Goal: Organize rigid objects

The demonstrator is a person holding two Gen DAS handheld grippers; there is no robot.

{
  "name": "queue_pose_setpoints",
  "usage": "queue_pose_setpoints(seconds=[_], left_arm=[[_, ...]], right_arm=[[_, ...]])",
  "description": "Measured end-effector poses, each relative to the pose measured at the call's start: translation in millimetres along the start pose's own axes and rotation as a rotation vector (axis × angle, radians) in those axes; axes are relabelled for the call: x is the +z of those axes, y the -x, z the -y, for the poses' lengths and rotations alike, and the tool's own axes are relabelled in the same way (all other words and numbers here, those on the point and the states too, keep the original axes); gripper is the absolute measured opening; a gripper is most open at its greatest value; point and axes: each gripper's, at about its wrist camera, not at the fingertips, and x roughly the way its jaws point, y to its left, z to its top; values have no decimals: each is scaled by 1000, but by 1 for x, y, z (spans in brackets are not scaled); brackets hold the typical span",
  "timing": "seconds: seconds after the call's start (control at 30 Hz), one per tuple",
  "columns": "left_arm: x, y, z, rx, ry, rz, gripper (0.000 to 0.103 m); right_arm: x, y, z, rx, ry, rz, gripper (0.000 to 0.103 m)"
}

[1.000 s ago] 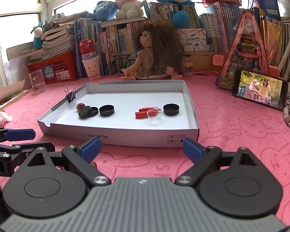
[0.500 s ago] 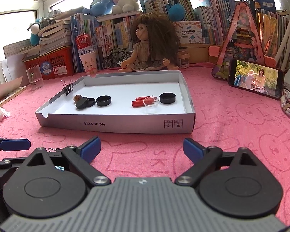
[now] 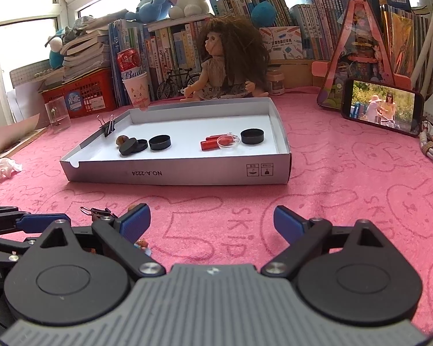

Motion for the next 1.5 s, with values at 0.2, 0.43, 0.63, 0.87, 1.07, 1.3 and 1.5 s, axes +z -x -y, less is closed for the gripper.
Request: queue_pose_setpoints(seconds=[0.2,0.43,0.63,0.87,1.07,1.3,1.5], left_arm=[[0,-8,14,-9,-50,2,51],[-5,-15,31,64,-128,27,32],[-2,-10,21,64,-89,26,31],[2,-4,2,101,-41,30,31],[1,-1,-6,120,-20,32,31],[2,1,-8,120,-11,36,31],[3,1,-6,121,-7,41,31]], right_arm=[[-3,5,6,-20,-7,0,97],[-4,7,10,-29,-20,-2,97],[-6,8,7,0,-27,-2,97],[-12,9,-8,93,8,-13,97],[-18,9,-26,120,77,-21,92],[-19,9,-35,115,106,-16,68],[-20,10,-36,91,109,-7,44]])
